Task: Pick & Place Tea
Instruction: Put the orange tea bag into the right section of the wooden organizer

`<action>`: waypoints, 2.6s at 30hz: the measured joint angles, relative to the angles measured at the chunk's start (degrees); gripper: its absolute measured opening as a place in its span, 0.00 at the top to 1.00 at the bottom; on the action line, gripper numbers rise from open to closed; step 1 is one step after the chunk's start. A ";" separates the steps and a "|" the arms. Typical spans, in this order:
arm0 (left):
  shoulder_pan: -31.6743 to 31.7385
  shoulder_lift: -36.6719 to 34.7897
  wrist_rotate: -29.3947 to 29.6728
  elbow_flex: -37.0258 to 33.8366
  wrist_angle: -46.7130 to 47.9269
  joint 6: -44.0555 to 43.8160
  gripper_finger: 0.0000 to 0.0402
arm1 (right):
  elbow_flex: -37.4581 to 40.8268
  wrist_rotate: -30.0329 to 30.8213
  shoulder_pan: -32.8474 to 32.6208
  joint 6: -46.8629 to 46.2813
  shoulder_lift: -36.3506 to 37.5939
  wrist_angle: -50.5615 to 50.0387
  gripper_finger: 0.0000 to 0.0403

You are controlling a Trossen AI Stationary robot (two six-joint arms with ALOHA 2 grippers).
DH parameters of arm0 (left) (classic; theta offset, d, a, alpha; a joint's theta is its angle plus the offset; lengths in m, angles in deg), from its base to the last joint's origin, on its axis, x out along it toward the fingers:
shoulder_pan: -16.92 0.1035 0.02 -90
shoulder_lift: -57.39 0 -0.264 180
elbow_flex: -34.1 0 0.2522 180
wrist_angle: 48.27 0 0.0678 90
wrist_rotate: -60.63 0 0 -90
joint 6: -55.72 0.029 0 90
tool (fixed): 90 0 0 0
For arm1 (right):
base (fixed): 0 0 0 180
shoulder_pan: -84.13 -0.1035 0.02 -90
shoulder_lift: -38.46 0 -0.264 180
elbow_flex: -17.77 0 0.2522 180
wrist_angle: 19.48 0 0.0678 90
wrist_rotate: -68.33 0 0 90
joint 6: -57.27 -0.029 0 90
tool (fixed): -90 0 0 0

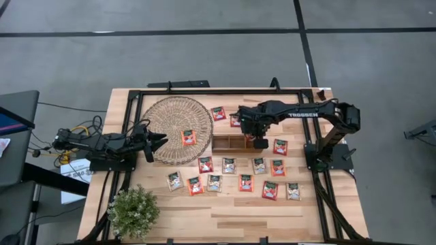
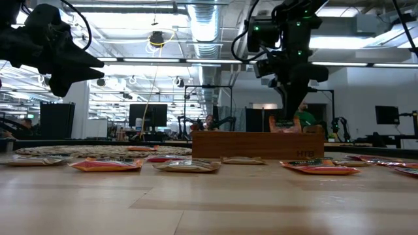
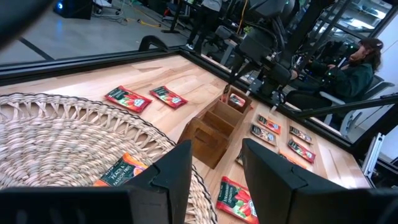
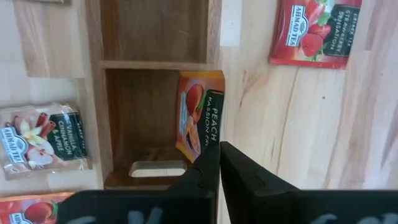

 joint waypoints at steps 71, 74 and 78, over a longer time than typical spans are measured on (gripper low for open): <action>0.00 -0.02 -4.50 0.00 -0.02 -0.20 0.67 | 30.89 -7.79 -21.44 -40.80 21.21 9.34 0.79; -0.01 -0.02 -4.50 0.00 -0.02 -0.08 0.67 | 33.18 -4.92 -23.53 -42.41 23.09 8.15 0.79; 0.00 -0.02 -4.50 0.00 0.00 0.04 0.67 | 35.27 -4.26 -23.77 -42.48 25.75 8.53 0.79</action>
